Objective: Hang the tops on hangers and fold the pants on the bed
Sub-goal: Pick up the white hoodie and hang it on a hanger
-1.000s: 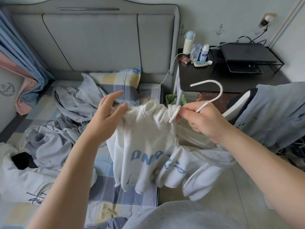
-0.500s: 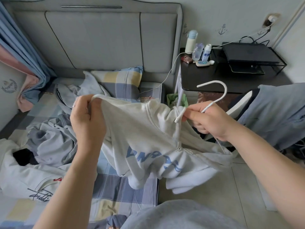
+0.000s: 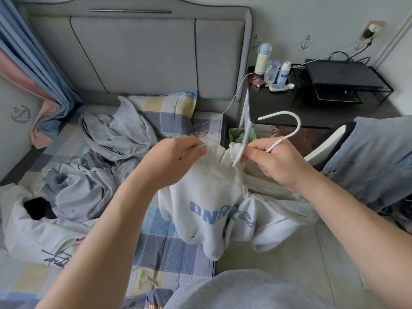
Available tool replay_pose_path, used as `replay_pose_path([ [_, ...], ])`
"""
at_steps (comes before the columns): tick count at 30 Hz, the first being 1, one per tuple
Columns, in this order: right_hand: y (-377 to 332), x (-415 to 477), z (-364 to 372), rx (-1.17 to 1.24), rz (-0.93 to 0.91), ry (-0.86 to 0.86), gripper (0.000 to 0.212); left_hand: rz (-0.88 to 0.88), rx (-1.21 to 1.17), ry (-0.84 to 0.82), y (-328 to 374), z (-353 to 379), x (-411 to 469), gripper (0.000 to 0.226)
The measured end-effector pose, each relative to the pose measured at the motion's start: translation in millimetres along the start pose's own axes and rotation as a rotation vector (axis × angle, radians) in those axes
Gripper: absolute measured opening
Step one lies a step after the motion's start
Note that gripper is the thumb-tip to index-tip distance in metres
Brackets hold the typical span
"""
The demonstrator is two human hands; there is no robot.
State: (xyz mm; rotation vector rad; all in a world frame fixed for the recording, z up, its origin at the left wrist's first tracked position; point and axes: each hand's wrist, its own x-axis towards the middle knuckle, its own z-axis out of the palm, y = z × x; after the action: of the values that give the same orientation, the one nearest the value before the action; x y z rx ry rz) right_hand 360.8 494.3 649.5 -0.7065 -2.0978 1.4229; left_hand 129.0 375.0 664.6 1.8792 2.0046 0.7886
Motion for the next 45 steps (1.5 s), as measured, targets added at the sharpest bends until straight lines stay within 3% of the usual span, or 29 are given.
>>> replay_pose_path([
  [5, -9.4, 12.0, 2.6, -0.172, 0.012, 0.005, 0.019, 0.082, 0.169, -0.029, 11.5, 18.9, 4.5, 0.019],
  [9, -18.0, 23.7, 1.6, -0.188, 0.035, 0.045, 0.015, 0.098, 0.125, 0.134, 9.6, 27.2, 3.1, 0.025],
  [12, -12.6, 18.9, -7.1, -0.233, 0.006, 0.08, 0.005, 0.015, 0.108, 0.26, 0.7, 26.4, -1.4, 0.028],
  [15, 17.1, 1.1, -22.4, -0.508, 0.012, 0.183, 0.038, -0.127, 0.065, 0.391, -8.9, 17.3, -5.5, 0.033],
  [17, 42.4, -13.9, -32.1, -0.59, 0.152, 0.249, 0.061, -0.164, 0.021, 0.46, -14.6, 9.4, -10.6, 0.032],
  [20, 73.4, -23.4, -42.0, -0.406, 0.396, 0.327, 0.082, -0.209, -0.05, 0.502, -20.2, 3.4, -16.9, 0.027],
  [23, 89.2, -22.5, -47.3, -0.122, 0.52, 0.296, 0.062, -0.226, -0.121, 0.504, -26.7, 2.3, -18.2, 0.031],
  [26, 94.3, -20.4, -45.1, 0.025, 0.505, 0.256, 0.024, -0.203, -0.281, 0.493, -26.4, 3.6, -18.7, 0.033],
  [31, 82.7, -8.2, -35.4, 0.197, 0.371, 0.479, 0.026, -0.175, -0.108, 0.379, -27.9, 5.3, -18.6, 0.032],
  [36, 62.8, 4.8, -41.4, 0.373, 0.386, 0.605, 0.024, -0.182, -0.042, 0.383, -42.7, -6.1, -25.9, 0.039],
  [45, 63.4, 11.8, -40.0, 0.921, 0.503, 0.701, 0.028, -0.213, -0.188, 0.5, -46.4, -15.6, -30.3, 0.044],
])
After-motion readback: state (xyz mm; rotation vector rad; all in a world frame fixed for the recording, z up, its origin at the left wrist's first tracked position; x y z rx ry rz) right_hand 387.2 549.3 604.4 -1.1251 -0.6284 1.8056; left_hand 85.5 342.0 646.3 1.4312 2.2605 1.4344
